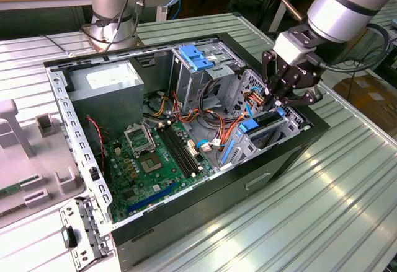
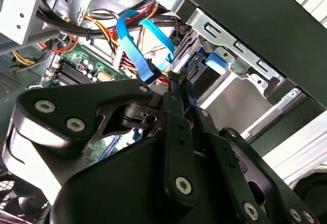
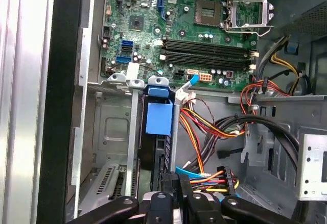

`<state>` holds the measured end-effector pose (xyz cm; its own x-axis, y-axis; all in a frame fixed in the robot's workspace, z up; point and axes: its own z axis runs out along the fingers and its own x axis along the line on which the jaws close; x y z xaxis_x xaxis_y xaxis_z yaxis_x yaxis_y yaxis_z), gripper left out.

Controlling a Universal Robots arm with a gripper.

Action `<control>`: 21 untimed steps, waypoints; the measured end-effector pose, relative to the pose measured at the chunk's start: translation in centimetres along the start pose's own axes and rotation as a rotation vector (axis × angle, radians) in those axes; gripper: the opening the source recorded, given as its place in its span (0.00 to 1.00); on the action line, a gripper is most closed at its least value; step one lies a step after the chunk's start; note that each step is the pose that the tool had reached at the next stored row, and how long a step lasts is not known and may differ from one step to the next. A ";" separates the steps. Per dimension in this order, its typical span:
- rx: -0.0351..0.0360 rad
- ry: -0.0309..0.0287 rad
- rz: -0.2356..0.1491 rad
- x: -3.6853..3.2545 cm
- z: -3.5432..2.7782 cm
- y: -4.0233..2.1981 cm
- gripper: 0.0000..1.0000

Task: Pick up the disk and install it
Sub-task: 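Insert the first disk wire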

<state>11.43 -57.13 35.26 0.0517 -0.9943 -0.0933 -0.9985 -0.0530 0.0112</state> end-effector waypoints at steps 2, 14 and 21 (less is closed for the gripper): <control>0.0012 -0.0002 0.013 0.00 0.01 0.00 0.17; 0.0091 -0.0012 0.097 0.17 0.08 0.01 0.17; 0.0091 -0.0011 0.097 0.83 0.11 0.04 0.17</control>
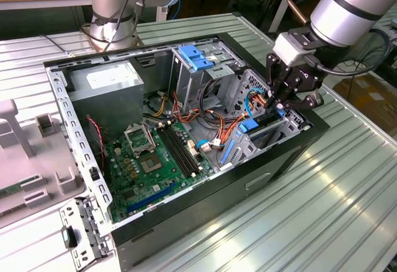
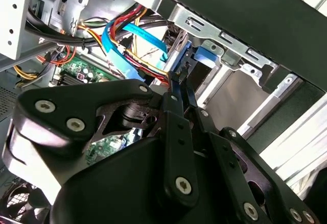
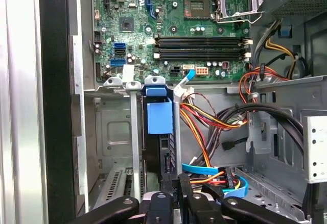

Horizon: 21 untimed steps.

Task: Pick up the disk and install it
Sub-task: 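Insert the first disk wire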

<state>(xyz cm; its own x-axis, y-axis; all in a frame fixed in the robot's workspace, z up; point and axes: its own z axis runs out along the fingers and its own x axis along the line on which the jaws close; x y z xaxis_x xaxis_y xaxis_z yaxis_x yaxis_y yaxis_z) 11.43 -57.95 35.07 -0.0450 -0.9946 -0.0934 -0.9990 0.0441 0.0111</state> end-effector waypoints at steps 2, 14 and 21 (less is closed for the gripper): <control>0.0000 0.0000 0.000 0.12 0.06 -0.01 0.17; -0.0001 -0.0001 -0.001 0.20 0.37 -0.08 0.17; -0.0002 0.0002 -0.001 0.29 0.68 -0.10 0.17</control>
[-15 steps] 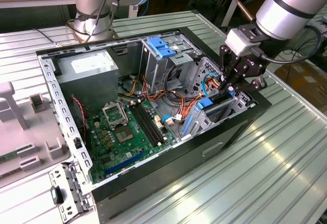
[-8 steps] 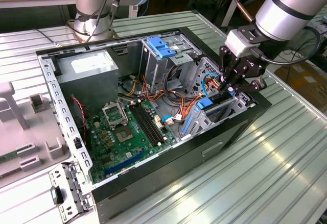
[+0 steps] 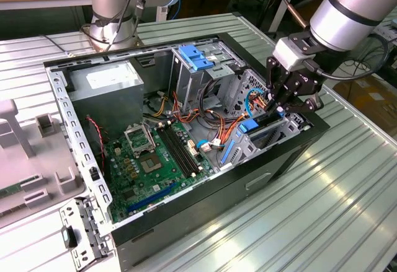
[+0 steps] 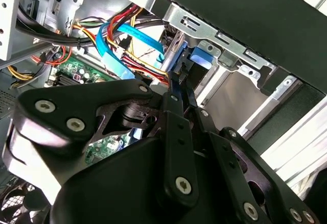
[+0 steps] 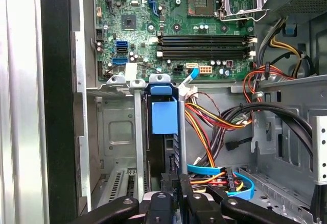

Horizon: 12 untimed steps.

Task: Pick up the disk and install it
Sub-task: 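Insert the first disk wire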

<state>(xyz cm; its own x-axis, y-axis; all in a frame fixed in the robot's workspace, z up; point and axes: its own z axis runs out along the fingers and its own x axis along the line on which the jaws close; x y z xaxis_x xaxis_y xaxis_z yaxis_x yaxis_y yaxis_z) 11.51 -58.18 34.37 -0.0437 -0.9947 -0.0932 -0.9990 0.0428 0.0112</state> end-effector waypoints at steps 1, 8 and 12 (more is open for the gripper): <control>0.0000 -0.0002 0.000 0.00 0.05 0.00 0.17; 0.0018 -0.0028 0.000 0.01 -0.04 0.10 0.17; 0.0029 -0.0021 -0.001 -0.03 -0.43 0.13 0.17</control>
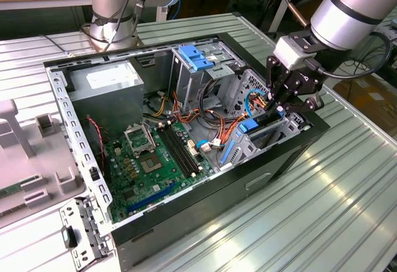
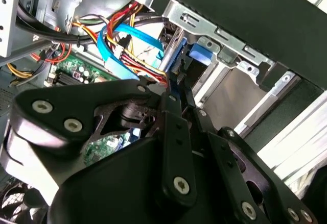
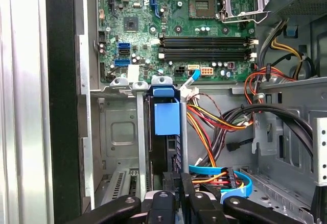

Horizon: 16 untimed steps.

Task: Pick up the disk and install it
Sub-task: 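Insert the first disk wire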

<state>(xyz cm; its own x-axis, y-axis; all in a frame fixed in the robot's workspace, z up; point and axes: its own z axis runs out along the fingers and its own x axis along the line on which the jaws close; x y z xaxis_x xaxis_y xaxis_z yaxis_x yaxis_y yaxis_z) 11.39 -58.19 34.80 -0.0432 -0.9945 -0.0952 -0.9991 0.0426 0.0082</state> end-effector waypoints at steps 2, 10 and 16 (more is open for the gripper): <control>0.0000 -0.0005 -0.001 0.00 0.00 0.00 0.17; -0.0015 -0.0012 -0.015 -0.16 0.24 -0.07 0.17; -0.0021 -0.0019 -0.021 -0.15 0.33 -0.17 0.17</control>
<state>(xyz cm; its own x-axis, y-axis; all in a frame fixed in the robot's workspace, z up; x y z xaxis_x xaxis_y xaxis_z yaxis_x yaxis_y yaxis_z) 11.57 -58.02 34.49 -0.0225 -0.9950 -0.0973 -0.9997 0.0218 0.0084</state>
